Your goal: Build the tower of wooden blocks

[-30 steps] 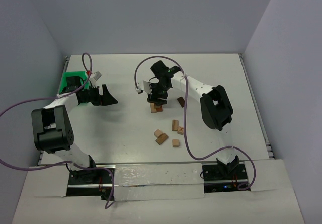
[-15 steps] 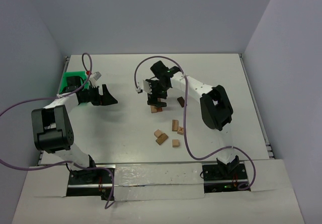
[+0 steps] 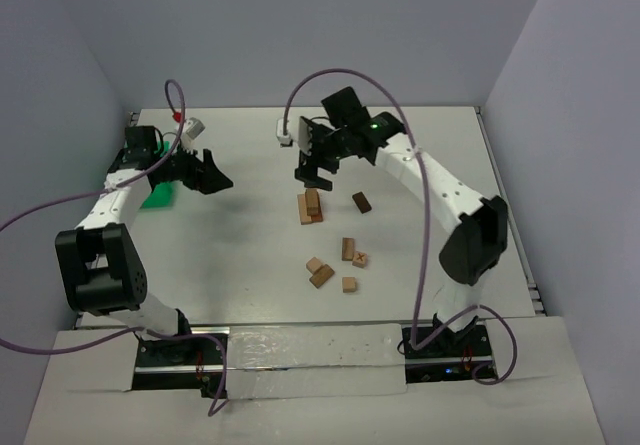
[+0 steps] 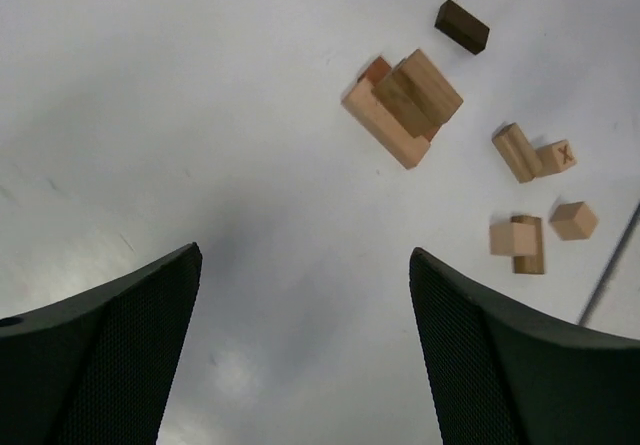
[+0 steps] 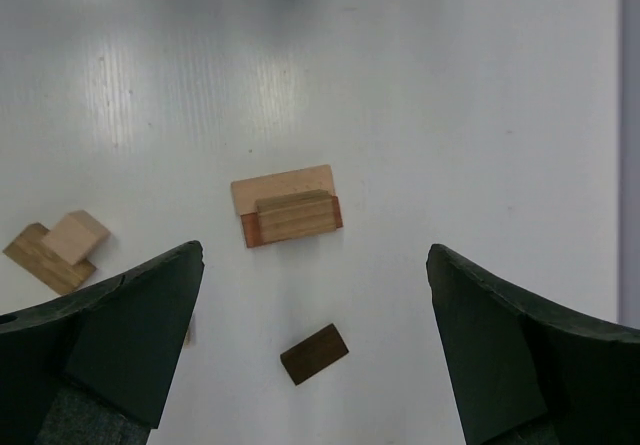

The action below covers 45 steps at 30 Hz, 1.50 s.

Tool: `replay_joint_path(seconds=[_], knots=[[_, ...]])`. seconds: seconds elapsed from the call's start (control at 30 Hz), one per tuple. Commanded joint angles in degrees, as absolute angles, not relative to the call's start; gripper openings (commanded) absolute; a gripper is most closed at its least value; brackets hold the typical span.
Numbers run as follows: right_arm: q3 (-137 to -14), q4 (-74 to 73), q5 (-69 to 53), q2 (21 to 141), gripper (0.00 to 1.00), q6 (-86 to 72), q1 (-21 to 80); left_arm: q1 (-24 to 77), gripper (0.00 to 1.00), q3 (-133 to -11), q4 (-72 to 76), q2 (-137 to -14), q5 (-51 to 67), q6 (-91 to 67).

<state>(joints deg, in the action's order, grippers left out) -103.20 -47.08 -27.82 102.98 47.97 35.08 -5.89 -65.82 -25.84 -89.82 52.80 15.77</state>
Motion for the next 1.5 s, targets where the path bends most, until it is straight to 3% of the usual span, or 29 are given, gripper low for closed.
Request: replay_joint_path(seconds=[0.0,0.27,0.53,0.83,1.47], knots=[[-95.13,-44.54,-34.02,92.7,1.0,39.62,29.77,4.0,0.92,-75.18,-37.66,-86.95,53.6,35.36],[-74.74,-40.95,-39.4,78.84,1.0,31.98,18.21,32.68,0.91,-78.88,-47.35,-91.87,40.67,60.95],[-58.78,-37.17,-40.06,69.67,1.0,28.56,6.99,48.59,0.8,-76.13,-49.47,-100.79,35.24,72.66],[-52.78,-37.68,-40.54,68.78,1.0,30.27,-1.64,52.55,0.77,-74.5,-46.02,-104.99,35.84,70.59],[-51.82,-37.71,-42.51,72.86,1.0,32.52,-3.32,54.23,0.79,-67.7,-34.01,-106.44,33.27,66.96]])
